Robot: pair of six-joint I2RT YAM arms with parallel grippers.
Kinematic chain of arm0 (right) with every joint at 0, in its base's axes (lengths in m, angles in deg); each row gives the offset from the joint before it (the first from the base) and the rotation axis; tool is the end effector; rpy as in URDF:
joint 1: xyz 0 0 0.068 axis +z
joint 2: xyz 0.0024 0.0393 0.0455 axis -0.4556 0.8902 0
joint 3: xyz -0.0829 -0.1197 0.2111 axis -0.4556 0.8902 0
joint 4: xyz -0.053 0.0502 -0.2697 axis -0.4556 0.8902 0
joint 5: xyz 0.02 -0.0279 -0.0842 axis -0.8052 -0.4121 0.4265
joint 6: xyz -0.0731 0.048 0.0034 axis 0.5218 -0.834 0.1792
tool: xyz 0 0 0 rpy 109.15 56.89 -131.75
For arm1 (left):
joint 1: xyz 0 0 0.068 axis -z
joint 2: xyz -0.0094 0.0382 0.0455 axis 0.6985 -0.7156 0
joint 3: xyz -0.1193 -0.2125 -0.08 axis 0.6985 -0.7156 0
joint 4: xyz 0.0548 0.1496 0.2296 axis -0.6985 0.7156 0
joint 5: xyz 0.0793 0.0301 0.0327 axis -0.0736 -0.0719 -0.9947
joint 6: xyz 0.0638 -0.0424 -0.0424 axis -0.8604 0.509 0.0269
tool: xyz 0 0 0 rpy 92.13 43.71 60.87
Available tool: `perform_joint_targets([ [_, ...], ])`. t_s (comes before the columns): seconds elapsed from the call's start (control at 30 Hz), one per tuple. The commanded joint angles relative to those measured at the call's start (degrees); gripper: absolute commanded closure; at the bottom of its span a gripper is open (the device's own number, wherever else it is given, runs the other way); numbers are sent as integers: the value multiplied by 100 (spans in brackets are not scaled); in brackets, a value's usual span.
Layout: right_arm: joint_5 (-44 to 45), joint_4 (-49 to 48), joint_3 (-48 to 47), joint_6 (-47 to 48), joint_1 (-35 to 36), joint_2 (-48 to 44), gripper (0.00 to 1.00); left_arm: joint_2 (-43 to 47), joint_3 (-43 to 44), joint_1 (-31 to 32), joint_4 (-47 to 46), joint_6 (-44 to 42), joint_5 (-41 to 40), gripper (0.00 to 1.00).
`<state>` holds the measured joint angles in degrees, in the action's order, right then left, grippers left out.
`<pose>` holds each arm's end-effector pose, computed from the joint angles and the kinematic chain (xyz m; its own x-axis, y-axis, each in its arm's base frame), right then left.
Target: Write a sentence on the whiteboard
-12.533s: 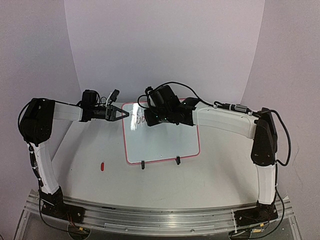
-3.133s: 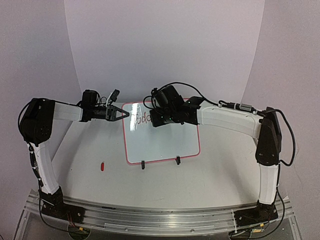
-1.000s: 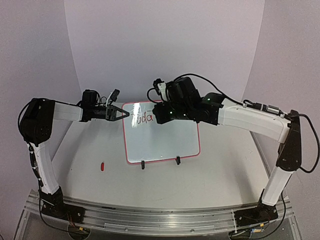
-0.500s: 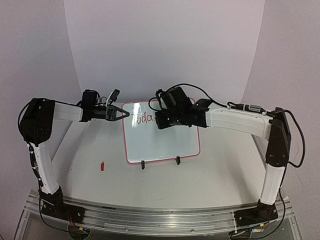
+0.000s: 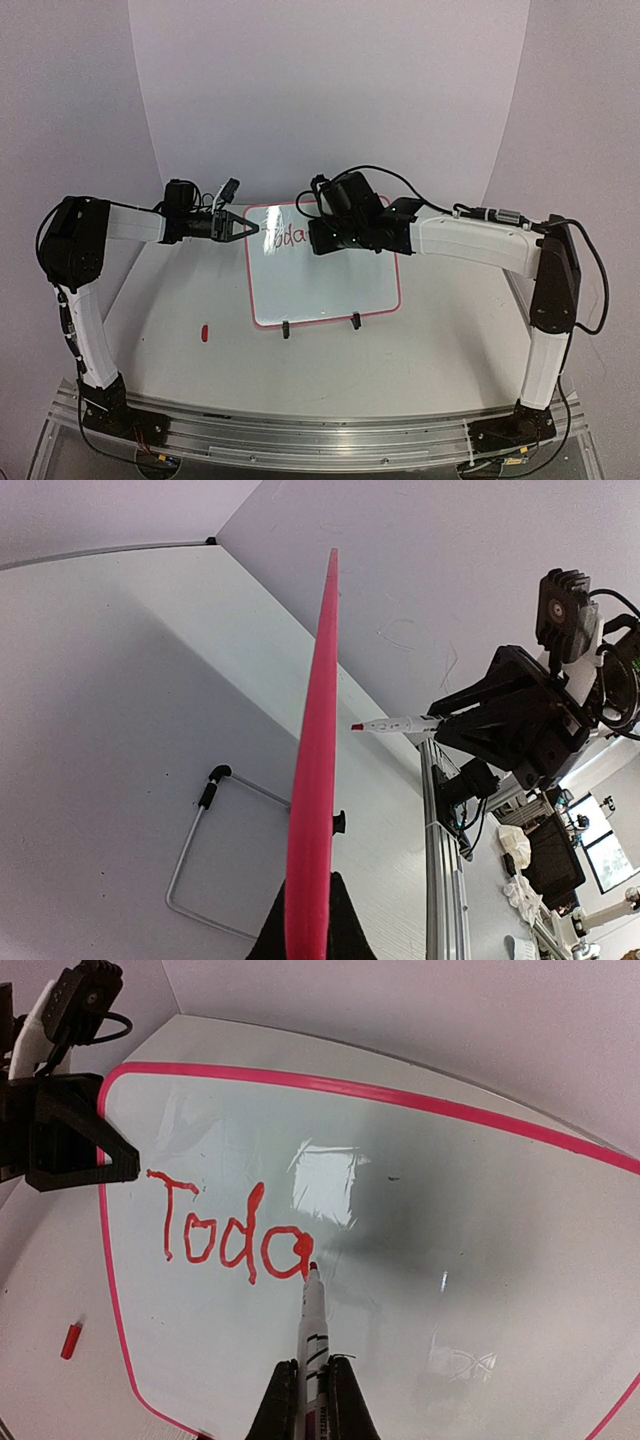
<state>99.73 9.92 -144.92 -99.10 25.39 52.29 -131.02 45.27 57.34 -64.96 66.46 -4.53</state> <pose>0.3281 0.3815 0.2535 -0.4602 -0.2020 -0.8646 -0.4505 0.8922 0.0314 0.4143 -0.1708 0.1711 -0.6478 0.0635 -0.7592 0.7575 0.1596 -0.6330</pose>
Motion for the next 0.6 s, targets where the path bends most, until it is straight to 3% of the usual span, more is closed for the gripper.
perform_joint_targets([
  [0.0, 173, -186, -264, -39, -24, 139, 100, 9, -9, 66, 78, -576, -440, 100],
  [0.57, 451, -198, -355, -20, -81, 386, 100, 23, -1, 64, 132, -640, -429, 100],
])
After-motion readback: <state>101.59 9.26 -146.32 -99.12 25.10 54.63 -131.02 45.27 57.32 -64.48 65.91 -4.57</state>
